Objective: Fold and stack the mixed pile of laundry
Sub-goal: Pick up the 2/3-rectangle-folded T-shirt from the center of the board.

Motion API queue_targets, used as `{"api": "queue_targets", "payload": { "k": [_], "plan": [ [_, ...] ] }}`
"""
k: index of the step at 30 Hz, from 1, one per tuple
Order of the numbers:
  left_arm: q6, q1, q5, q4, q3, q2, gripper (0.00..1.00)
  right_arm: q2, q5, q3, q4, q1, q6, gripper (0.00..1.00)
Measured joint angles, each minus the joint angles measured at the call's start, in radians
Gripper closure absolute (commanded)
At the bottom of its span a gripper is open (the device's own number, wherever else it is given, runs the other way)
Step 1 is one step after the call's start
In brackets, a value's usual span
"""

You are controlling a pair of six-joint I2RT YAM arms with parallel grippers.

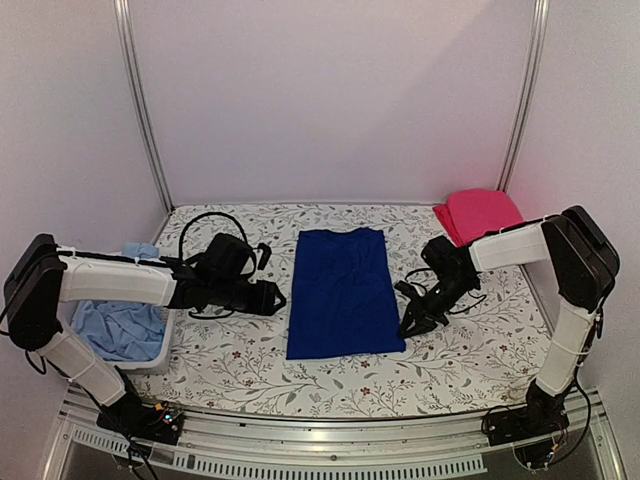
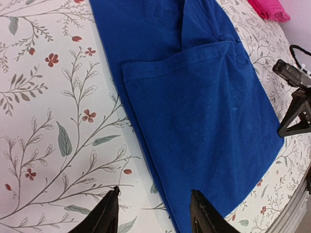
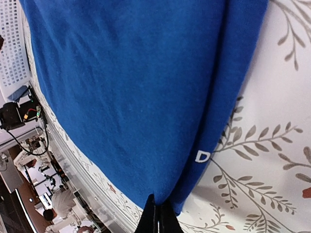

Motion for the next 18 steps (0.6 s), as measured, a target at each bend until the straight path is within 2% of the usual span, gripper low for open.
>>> {"api": "queue_targets", "payload": {
  "k": [6, 11, 15, 18],
  "plan": [
    [0.002, -0.001, -0.011, -0.005, 0.0, -0.008, 0.51, -0.018, 0.001, -0.011, -0.01, 0.0, -0.002, 1.0],
    [-0.002, -0.002, -0.013, -0.007, -0.023, -0.052, 0.54, -0.097, -0.012, -0.076, -0.008, 0.013, 0.002, 1.0],
    [-0.002, -0.016, -0.01, -0.014, -0.041, -0.059, 0.55, -0.101, -0.019, -0.133, 0.011, 0.034, 0.006, 1.0],
    [-0.002, -0.047, 0.0, -0.017, -0.051, -0.059, 0.58, -0.085, -0.017, -0.147, 0.016, 0.039, 0.01, 0.92]
  ]
}}
